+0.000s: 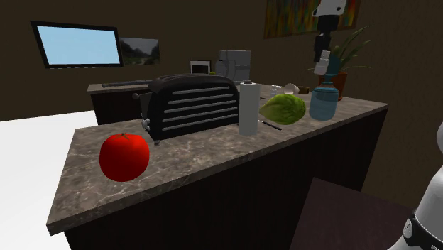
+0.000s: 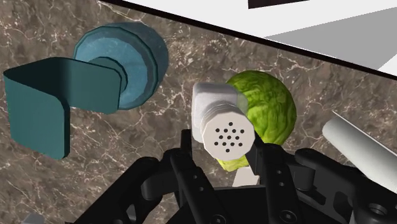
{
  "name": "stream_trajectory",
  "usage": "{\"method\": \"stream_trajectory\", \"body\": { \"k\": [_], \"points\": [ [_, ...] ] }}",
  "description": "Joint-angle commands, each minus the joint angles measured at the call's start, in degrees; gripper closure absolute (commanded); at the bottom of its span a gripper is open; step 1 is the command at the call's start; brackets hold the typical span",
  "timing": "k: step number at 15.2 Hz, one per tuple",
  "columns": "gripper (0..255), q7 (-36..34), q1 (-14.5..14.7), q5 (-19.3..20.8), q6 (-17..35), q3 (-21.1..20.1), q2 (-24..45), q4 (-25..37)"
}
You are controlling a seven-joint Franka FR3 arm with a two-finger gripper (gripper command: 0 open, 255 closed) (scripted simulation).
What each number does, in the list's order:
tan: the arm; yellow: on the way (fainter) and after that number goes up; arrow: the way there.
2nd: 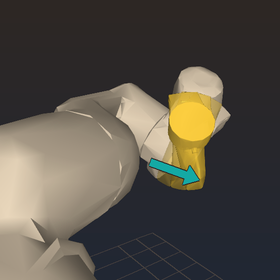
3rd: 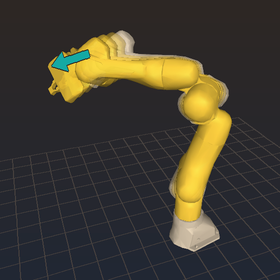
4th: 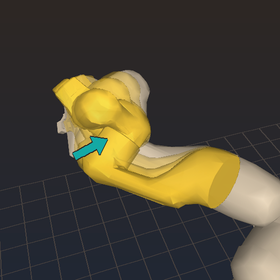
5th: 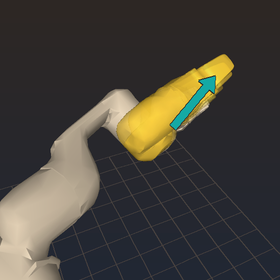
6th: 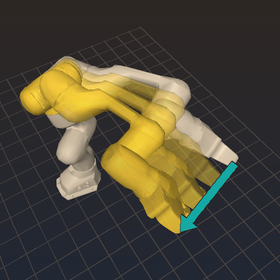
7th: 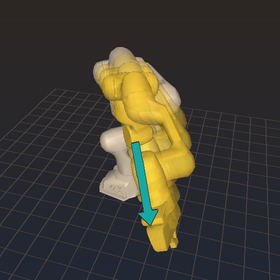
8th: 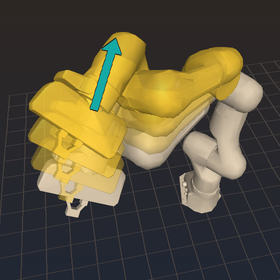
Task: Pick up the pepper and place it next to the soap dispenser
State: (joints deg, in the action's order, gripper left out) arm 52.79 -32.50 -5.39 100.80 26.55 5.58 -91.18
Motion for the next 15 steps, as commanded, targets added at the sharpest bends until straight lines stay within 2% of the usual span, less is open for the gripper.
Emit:
{"method": "stream_trajectory", "body": {
  "k": [1,15],
  "points": [
    [255,0.06,0.07,0.1,1.71,-0.03,-0.25,-1.91],
    [255,0.75,0.27,-0.32,12.4,-0.22,0.05,-12.35]
  ]
}}
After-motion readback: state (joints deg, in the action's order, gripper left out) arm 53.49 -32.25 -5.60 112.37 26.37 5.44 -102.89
